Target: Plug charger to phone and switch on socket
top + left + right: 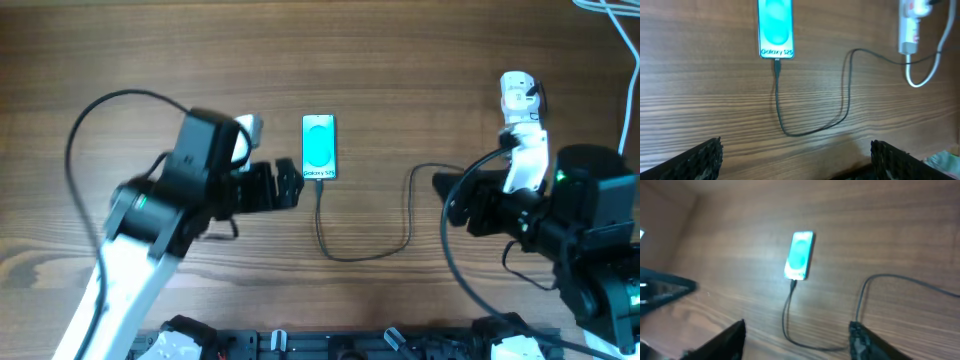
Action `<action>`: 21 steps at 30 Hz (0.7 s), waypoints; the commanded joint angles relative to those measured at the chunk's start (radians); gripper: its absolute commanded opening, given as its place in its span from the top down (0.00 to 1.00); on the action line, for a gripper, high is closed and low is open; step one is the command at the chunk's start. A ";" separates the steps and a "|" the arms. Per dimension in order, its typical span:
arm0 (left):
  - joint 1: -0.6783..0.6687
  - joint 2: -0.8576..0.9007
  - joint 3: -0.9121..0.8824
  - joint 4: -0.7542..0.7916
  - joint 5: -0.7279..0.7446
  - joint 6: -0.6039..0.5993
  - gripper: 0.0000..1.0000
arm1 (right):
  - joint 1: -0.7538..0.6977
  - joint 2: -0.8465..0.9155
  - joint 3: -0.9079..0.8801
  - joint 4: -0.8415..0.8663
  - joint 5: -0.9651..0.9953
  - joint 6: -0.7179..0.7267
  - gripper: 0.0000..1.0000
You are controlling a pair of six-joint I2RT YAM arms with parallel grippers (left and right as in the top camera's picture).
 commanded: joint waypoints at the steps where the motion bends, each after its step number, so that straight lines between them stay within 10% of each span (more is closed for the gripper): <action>1: -0.026 -0.120 -0.002 -0.013 -0.099 0.018 0.00 | 0.037 -0.005 0.005 -0.019 0.105 -0.011 0.27; 6: -0.026 -0.193 -0.002 -0.014 -0.122 0.012 0.00 | 0.037 -0.005 0.005 -0.024 0.105 -0.008 0.00; 21: -0.026 -0.188 -0.002 -0.036 -0.121 0.012 0.00 | 0.037 -0.004 0.005 -0.029 0.105 -0.009 0.00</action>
